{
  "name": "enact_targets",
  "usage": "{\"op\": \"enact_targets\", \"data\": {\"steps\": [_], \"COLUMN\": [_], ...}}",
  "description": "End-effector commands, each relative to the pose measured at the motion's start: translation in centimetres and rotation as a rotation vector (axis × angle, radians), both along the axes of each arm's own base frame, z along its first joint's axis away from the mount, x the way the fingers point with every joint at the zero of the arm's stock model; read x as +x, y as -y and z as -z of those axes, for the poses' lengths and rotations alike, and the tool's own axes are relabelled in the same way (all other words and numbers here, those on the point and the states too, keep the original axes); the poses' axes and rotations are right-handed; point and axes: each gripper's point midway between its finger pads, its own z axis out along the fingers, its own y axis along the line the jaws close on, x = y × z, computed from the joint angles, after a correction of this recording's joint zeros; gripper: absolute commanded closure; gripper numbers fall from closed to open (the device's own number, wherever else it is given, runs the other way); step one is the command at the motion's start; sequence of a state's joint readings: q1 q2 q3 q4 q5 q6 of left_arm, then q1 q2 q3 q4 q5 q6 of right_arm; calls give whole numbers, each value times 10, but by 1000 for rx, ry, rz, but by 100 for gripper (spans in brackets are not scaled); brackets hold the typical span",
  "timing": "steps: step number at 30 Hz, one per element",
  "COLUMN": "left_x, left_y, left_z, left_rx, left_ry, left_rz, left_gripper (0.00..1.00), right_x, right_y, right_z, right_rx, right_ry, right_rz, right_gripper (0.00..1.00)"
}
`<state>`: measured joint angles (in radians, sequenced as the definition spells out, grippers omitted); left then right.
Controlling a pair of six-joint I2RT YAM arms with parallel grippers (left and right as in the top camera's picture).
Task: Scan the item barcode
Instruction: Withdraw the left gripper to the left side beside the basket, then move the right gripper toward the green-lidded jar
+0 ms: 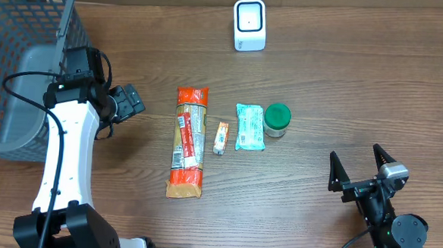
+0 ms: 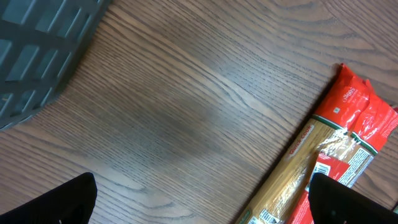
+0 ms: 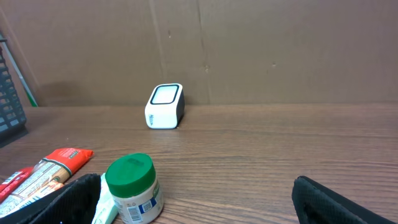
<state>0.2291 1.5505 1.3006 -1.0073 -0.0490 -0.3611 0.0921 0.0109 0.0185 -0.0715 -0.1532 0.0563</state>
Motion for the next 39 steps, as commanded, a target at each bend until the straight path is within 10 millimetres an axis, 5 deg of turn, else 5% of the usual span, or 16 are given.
{"op": "enact_targets", "data": {"steps": [1,17,30,39], "left_x": [-2,-1,-1,-1], "left_y": [-1,-1,-1,-1], "left_z": [1,1,1,1], "left_rx": [3,3,2,2], "left_ry": [-4,-4,-4,-4], "left_rz": [-11,-11,-11,-11], "left_gripper": [0,0,0,0], "right_x": [0,-12,-40,-52], "right_y": [-1,-24,14,12], "right_z": [3,-9,-130,-181], "right_rx": [3,132,152,106], "right_ry": [0,-54,-64,-465], "right_rz": [-9,-147,65,75], "right_gripper": [0,0,0,0]}}
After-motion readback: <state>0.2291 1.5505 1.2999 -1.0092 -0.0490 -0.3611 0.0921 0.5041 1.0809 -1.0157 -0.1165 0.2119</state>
